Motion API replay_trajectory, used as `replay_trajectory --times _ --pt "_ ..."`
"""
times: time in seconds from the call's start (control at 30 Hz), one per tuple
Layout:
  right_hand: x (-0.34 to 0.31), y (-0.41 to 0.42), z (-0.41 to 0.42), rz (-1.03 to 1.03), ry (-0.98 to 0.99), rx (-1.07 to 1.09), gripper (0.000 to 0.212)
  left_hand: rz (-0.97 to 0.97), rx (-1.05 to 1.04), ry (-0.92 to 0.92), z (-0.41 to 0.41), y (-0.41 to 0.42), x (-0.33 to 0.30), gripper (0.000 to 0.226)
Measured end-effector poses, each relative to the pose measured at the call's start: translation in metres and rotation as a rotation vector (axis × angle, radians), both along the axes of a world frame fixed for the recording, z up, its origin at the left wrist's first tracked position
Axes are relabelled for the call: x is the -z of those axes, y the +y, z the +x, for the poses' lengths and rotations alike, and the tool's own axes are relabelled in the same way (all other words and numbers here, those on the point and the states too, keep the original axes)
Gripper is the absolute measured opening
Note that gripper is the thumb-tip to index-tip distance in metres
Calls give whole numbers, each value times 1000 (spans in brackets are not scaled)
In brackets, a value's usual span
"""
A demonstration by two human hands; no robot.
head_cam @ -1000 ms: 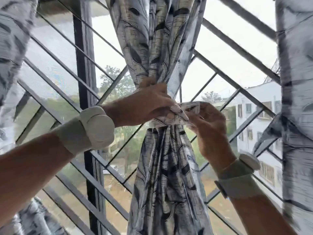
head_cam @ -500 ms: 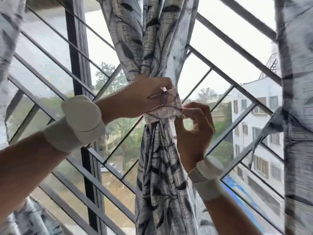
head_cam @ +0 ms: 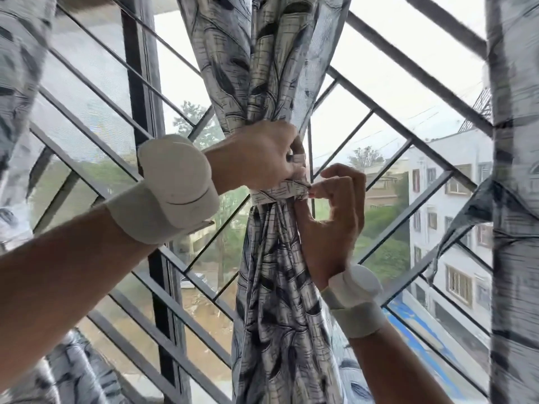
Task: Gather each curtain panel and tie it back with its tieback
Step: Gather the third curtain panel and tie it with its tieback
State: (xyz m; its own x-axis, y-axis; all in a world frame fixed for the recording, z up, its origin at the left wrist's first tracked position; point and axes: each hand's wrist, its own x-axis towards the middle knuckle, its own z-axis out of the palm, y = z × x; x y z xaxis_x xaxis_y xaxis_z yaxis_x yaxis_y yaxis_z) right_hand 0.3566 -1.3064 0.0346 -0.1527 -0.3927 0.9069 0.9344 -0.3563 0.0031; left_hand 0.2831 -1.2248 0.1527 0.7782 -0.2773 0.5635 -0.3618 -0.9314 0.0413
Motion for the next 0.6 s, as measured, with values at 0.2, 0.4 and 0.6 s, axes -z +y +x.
replay_trajectory --times 0.2,0.4,0.6 --pt "9 -1 6 -111 36 77 13 32 11 -77 6 -3 10 39" --pt "12 -8 16 -83 44 208 11 56 158 -255 9 8 23 40" --pt "17 -19 14 -313 184 87 13 -160 281 -810 -4 43 49 36"
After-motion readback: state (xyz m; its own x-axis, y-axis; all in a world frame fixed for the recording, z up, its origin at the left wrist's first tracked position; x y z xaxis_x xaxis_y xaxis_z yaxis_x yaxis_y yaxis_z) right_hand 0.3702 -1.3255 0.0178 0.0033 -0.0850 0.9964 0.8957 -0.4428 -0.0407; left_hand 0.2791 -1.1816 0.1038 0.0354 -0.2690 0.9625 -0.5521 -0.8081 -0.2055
